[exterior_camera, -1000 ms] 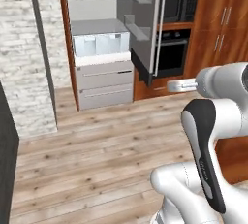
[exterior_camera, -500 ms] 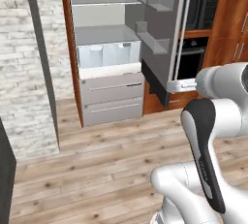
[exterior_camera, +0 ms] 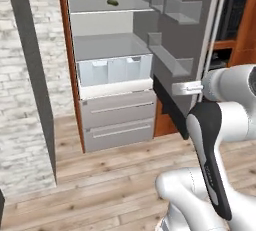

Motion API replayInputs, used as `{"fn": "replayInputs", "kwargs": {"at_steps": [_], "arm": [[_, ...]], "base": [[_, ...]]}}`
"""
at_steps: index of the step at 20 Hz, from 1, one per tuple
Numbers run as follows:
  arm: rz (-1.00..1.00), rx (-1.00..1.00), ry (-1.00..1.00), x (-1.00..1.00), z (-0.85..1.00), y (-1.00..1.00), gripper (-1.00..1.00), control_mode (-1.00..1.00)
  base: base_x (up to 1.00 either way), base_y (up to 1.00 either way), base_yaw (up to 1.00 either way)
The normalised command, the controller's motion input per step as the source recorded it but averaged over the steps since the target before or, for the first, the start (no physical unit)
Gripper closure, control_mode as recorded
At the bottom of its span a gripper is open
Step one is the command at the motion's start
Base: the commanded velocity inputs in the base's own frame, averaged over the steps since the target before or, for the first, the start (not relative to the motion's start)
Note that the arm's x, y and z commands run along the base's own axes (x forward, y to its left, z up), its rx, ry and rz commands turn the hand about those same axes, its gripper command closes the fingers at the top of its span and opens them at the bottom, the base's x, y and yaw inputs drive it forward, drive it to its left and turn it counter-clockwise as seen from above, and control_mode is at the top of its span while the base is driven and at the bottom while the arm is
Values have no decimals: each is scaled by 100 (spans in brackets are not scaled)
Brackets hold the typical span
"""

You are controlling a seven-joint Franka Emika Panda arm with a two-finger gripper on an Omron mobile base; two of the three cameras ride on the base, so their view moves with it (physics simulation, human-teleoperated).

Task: Take the cheese, steak, and cucumber from the fridge and place them on the plate on the dining counter to create an appetizer plate.

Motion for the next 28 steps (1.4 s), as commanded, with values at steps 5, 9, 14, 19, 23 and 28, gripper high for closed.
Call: {"fn": "replayInputs", "kwargs": {"at_steps": [5, 9, 14, 19, 23, 28], "arm": [[0, 0, 0, 0, 0, 0, -100, 100], [0, 0, 0, 0, 0, 0, -100, 100], [0, 0, 0, 0, 0, 0, -100, 100], [0, 0, 0, 0, 0, 0, -100, 100], [0, 0, 0, 0, 0, 0, -100, 100], [0, 0, 0, 0, 0, 0, -100, 100]], "base": [[100, -6, 2], [100, -3, 6], [100, -27, 6], [100, -32, 8], [100, -19, 9], [91, 0, 2]]}}
